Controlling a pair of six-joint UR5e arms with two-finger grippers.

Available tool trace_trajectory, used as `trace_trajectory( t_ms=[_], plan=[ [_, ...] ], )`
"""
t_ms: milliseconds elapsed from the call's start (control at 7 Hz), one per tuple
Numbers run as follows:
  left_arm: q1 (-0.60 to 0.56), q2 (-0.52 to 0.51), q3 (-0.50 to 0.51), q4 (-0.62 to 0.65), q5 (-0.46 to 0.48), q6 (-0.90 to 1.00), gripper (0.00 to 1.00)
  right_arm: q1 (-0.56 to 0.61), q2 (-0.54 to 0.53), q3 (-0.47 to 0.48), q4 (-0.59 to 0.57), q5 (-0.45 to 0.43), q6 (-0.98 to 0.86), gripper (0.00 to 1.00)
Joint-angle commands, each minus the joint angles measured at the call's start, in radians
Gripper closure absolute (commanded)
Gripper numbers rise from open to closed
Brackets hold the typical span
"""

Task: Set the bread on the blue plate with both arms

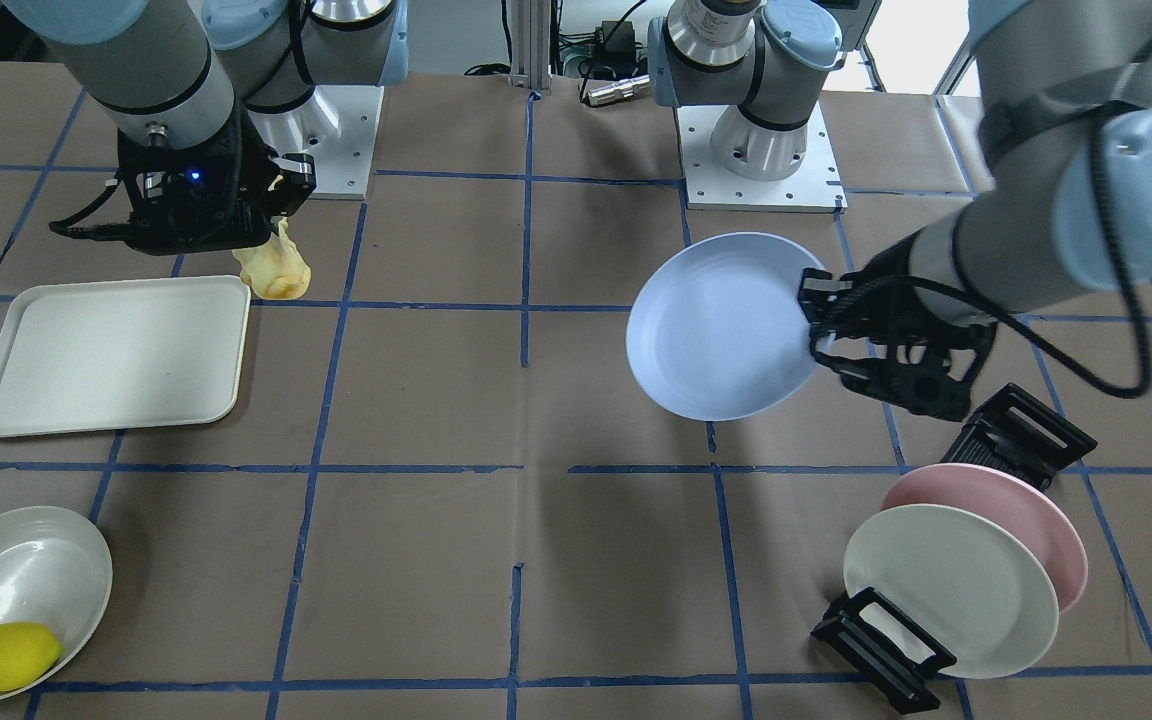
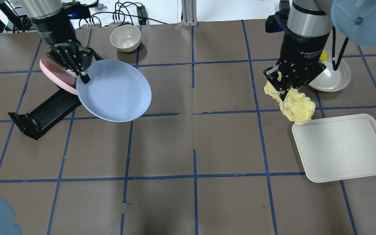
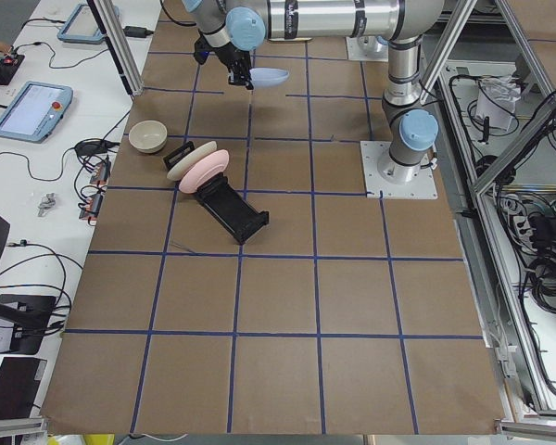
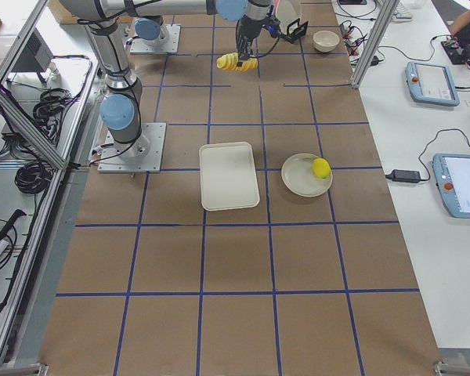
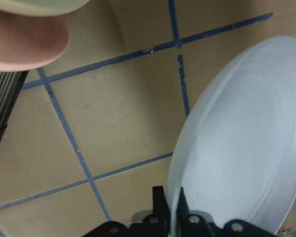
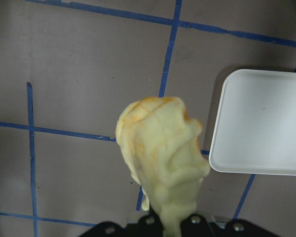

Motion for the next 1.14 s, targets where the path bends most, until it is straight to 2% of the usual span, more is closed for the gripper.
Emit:
trace_trajectory(
  t_ms=[0, 429, 571, 857, 1000],
  plan=[
    [-0.114, 0.006, -0.129, 0.21, -0.047, -0.122, 0.92, -0.005, 0.001, 0.003, -0.001, -0.002, -0.006, 0.89],
    [-0.194, -0.017, -0.333, 0.551, -0.124, -0.172, 0.92, -0.013, 0.001, 0.016, -0.004, -0.005, -0.052, 0.89],
    [-0.194, -0.043, -0.373, 0.634, -0.194, -0.173, 0.92, -0.014, 0.003, 0.017, -0.004, -0.005, -0.052, 0.89],
    [-0.207, -0.107, -0.418, 0.725, -0.214, -0.181, 0.92, -0.014, 0.003, 0.017, -0.004, -0.005, -0.052, 0.88],
    [-0.209, -0.113, -0.441, 0.745, -0.216, -0.223, 0.85, -0.016, 0.003, 0.019, -0.004, -0.003, -0.051, 0.88]
  ],
)
